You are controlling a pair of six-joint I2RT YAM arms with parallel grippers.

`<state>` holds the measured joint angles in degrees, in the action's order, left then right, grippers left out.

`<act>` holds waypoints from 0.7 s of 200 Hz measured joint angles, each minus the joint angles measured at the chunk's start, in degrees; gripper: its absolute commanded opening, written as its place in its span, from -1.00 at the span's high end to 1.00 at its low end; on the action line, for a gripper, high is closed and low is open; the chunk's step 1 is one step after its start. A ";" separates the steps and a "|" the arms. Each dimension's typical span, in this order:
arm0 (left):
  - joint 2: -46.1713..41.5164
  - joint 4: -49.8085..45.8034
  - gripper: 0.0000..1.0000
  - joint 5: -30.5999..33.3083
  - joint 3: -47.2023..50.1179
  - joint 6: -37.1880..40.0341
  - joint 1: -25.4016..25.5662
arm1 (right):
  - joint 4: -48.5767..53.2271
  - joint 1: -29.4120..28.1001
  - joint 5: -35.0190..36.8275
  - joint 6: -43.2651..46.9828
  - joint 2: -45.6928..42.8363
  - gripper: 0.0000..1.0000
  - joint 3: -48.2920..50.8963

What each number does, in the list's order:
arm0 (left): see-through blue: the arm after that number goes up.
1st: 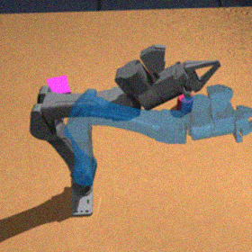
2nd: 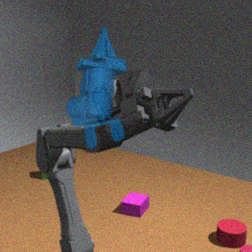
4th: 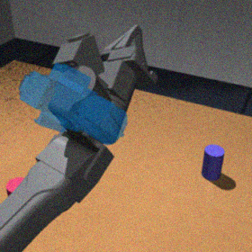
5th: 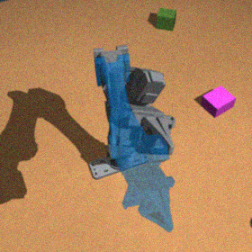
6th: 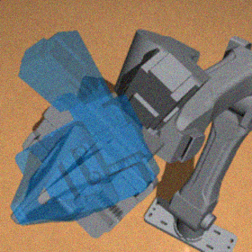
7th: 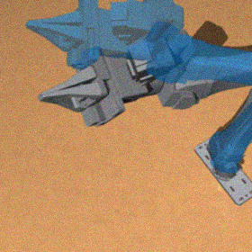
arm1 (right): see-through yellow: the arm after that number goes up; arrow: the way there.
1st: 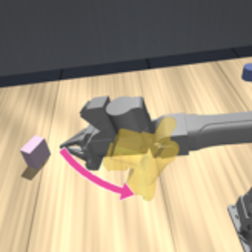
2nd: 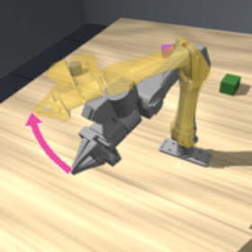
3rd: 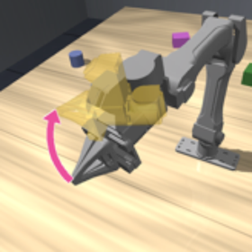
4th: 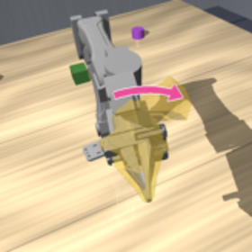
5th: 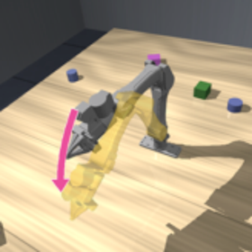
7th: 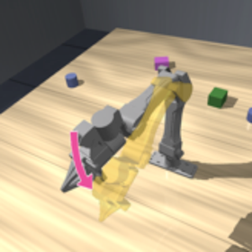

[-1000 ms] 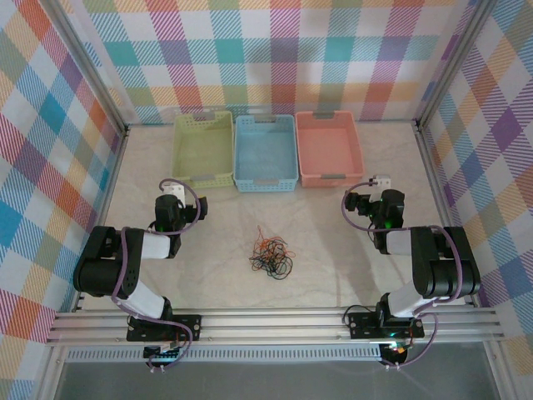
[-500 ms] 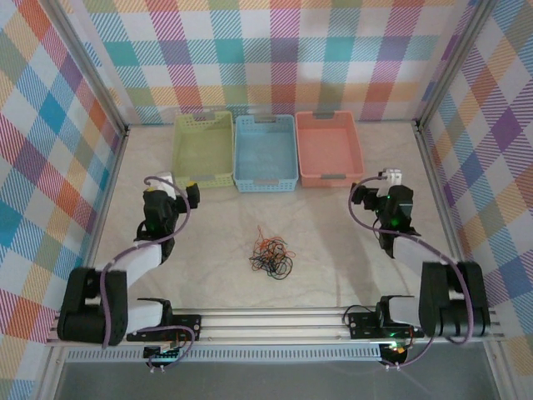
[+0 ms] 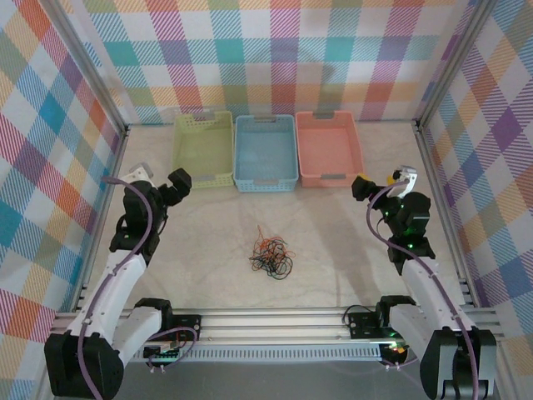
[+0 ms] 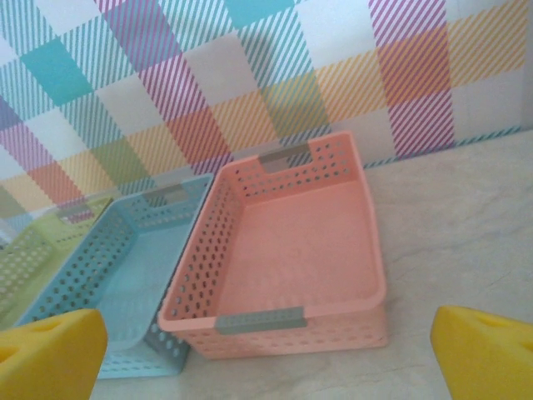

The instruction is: Untangle the cables

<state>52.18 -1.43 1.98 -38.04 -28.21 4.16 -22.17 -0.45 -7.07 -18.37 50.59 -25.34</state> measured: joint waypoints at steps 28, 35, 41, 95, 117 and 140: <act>3.87 -11.74 -0.98 -7.69 -8.02 -1.22 -0.11 | 5.51 -0.17 -8.11 -2.71 2.64 -0.90 -3.56; 5.18 -13.60 -0.94 -10.03 -9.66 -1.62 -0.11 | 7.76 -0.39 -10.38 -3.17 3.98 -0.88 -5.68; 6.23 -14.71 -0.91 -12.41 -10.60 -2.03 -0.13 | 9.90 -0.63 -12.33 -3.45 5.25 -0.87 -7.80; 10.82 -25.33 -0.82 -26.82 -11.93 -3.93 2.64 | 25.46 -10.40 -22.23 -1.33 13.40 -0.75 -20.52; 9.07 -29.42 -0.82 -28.13 -13.29 -3.65 4.13 | 32.26 -16.28 -22.95 1.05 17.84 -0.70 -24.04; 5.14 -33.59 -0.82 -28.81 -15.32 -2.36 4.46 | 39.12 -21.33 -23.43 2.97 22.53 -0.66 -27.32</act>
<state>57.32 -35.03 -26.83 -53.36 -30.57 8.62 16.95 -21.78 -30.50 -15.40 73.12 -52.66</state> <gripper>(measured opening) 0.911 0.833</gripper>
